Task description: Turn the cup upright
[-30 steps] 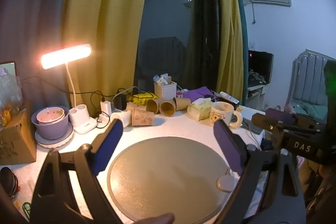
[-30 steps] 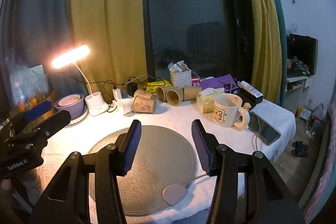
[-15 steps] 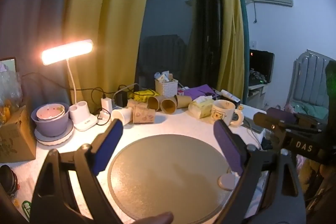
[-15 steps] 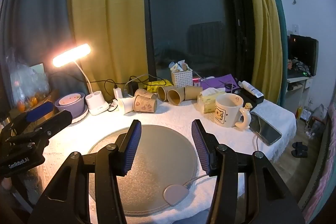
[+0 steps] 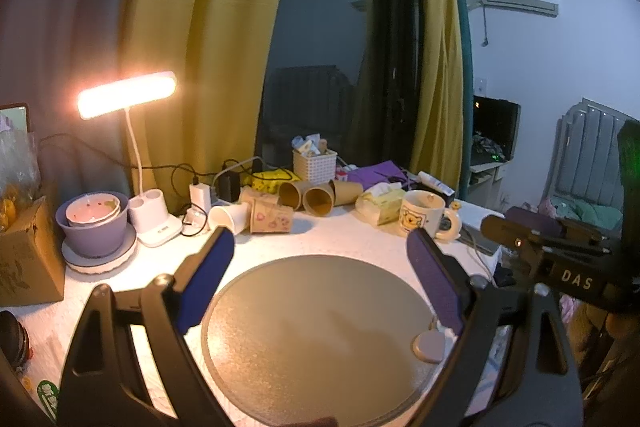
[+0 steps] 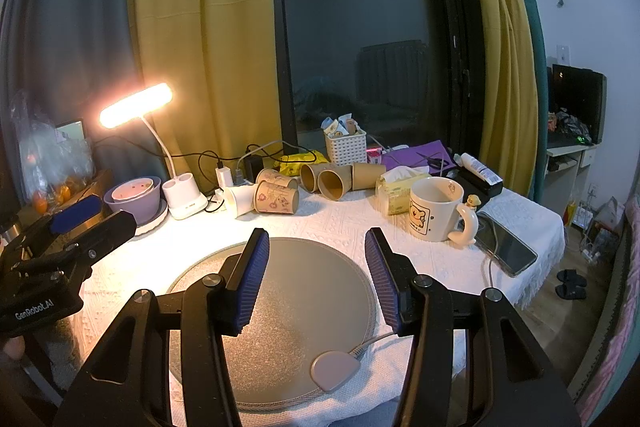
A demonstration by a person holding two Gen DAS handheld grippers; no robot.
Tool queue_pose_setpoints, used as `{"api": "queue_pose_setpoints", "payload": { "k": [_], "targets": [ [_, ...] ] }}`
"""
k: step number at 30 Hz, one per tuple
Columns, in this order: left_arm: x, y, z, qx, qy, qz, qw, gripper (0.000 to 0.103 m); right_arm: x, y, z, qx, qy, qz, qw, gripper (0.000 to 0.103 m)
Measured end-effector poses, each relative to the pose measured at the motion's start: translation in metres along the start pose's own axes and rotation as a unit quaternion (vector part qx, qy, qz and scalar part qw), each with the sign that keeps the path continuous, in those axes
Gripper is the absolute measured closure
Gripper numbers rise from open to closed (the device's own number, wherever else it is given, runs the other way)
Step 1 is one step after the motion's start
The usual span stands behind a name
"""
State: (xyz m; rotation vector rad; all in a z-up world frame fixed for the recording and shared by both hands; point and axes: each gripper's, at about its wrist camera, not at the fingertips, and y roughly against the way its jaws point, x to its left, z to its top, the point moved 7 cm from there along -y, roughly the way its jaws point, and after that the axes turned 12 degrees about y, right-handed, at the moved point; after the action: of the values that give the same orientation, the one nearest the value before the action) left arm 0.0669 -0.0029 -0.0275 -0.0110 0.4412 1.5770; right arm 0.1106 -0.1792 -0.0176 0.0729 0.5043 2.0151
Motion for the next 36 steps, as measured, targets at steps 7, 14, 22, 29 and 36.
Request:
{"api": "queue_pose_setpoints", "payload": {
  "k": [7, 14, 22, 29, 36],
  "targets": [
    [0.002, -0.0009, -0.0009, 0.0, 0.002, -0.001, 1.0, 0.014, 0.0006, -0.0004, 0.0004, 0.0, 0.0, 0.0, 1.0, 0.05],
    [0.0031, -0.0017, -0.0009, 0.002, 0.003, 0.0, 1.0, 0.014, 0.0007, 0.0005, 0.0005, 0.001, 0.0, 0.0, 1.0, 0.05],
    [0.0054, -0.0028, -0.0007, 0.003, 0.004, -0.001, 1.0, 0.014, 0.0008, 0.0009, 0.0004, 0.001, 0.001, 0.0, 1.0, 0.05],
    [0.0073, -0.0042, -0.0001, 0.004, 0.005, -0.002, 1.0, 0.014, 0.001, 0.0009, 0.0003, 0.002, 0.001, 0.0, 1.0, 0.05],
    [0.008, -0.0047, 0.0007, 0.005, 0.005, -0.001, 1.0, 0.014, 0.0008, 0.0012, 0.0008, 0.002, 0.001, 0.0, 1.0, 0.05]
  ]
}}
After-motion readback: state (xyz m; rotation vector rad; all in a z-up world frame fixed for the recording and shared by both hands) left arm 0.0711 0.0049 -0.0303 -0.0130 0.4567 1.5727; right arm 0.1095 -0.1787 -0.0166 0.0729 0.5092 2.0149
